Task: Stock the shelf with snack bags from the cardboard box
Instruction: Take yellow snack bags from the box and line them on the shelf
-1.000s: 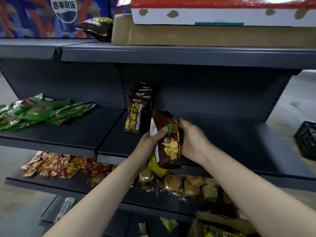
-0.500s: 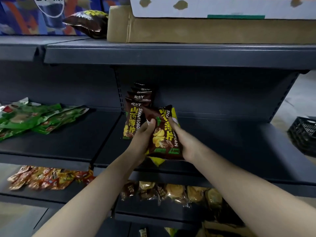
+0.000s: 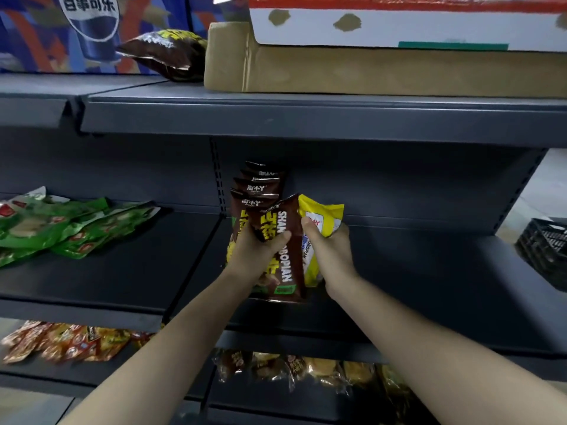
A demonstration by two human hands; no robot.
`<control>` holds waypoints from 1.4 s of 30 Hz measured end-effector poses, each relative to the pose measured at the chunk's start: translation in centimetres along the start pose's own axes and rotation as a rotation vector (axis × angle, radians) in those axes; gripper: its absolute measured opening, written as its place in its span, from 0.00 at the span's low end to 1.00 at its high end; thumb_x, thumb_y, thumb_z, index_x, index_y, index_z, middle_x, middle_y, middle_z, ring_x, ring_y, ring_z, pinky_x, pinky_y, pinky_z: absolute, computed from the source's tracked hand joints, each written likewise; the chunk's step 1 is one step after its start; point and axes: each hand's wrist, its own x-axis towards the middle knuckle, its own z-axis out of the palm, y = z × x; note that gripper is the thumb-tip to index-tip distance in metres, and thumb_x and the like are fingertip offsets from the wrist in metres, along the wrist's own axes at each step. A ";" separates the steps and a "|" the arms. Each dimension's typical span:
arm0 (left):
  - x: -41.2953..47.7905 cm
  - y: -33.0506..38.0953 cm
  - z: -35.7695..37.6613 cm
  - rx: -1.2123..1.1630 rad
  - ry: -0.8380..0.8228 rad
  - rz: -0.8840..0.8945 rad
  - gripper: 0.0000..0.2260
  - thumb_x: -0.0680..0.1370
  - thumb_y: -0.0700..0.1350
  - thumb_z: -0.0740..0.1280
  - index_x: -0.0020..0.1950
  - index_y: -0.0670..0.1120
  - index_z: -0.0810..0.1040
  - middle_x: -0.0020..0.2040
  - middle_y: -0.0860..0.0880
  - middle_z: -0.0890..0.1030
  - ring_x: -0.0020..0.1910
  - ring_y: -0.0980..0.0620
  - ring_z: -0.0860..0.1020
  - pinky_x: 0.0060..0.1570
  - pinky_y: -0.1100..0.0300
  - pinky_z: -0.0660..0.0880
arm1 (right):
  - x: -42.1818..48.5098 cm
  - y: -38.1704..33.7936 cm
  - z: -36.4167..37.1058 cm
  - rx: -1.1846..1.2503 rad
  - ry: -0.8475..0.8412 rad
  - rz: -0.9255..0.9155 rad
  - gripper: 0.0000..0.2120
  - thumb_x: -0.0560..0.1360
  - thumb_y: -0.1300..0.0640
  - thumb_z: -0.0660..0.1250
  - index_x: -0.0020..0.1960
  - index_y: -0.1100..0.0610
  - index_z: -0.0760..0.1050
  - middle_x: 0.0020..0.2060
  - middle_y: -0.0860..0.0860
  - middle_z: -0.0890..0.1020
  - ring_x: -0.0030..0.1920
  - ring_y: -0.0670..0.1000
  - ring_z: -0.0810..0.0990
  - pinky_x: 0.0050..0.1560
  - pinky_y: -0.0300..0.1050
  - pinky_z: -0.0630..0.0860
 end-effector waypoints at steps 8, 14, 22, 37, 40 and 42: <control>1.5 -2.0 -2.9 -0.039 0.178 0.065 0.19 0.79 0.58 0.58 0.63 0.47 0.70 0.58 0.50 0.78 0.60 0.50 0.76 0.63 0.50 0.72 | 1.6 -1.1 -0.5 0.014 -0.054 0.094 0.21 0.74 0.40 0.66 0.57 0.56 0.76 0.46 0.53 0.84 0.45 0.52 0.84 0.50 0.48 0.80; 2.2 -1.5 -2.1 -0.028 0.232 0.042 0.22 0.83 0.56 0.47 0.73 0.48 0.62 0.58 0.57 0.73 0.53 0.60 0.70 0.54 0.63 0.64 | 0.8 -0.8 2.1 0.123 -0.366 0.263 0.30 0.70 0.31 0.65 0.60 0.52 0.79 0.53 0.55 0.84 0.54 0.57 0.83 0.62 0.57 0.75; 3.0 -2.1 -2.6 0.158 0.347 0.072 0.23 0.80 0.62 0.48 0.63 0.48 0.69 0.56 0.47 0.79 0.57 0.46 0.76 0.61 0.42 0.70 | -0.7 -1.8 4.1 0.006 -0.465 0.096 0.18 0.73 0.40 0.66 0.57 0.50 0.78 0.49 0.51 0.85 0.50 0.51 0.85 0.57 0.50 0.79; 4.6 -4.9 -3.0 0.419 0.464 -0.027 0.16 0.83 0.51 0.50 0.62 0.43 0.69 0.58 0.43 0.73 0.58 0.42 0.71 0.49 0.52 0.66 | 0.8 0.7 4.8 -0.154 -0.217 -0.016 0.20 0.74 0.44 0.69 0.58 0.56 0.70 0.48 0.51 0.83 0.45 0.46 0.82 0.36 0.35 0.77; 4.8 -5.7 -3.4 0.325 0.405 0.003 0.19 0.82 0.54 0.49 0.67 0.47 0.68 0.61 0.47 0.75 0.60 0.46 0.72 0.61 0.49 0.69 | 0.7 0.9 5.7 -0.154 -0.198 -0.037 0.19 0.75 0.45 0.68 0.58 0.56 0.70 0.45 0.48 0.82 0.41 0.43 0.81 0.26 0.28 0.72; 4.8 -5.5 -3.3 0.202 0.370 -0.007 0.19 0.82 0.56 0.50 0.63 0.48 0.72 0.55 0.50 0.78 0.56 0.50 0.76 0.58 0.49 0.72 | 0.7 1.1 6.2 -0.149 -0.174 -0.051 0.19 0.75 0.45 0.68 0.58 0.56 0.70 0.42 0.46 0.82 0.38 0.42 0.81 0.26 0.28 0.71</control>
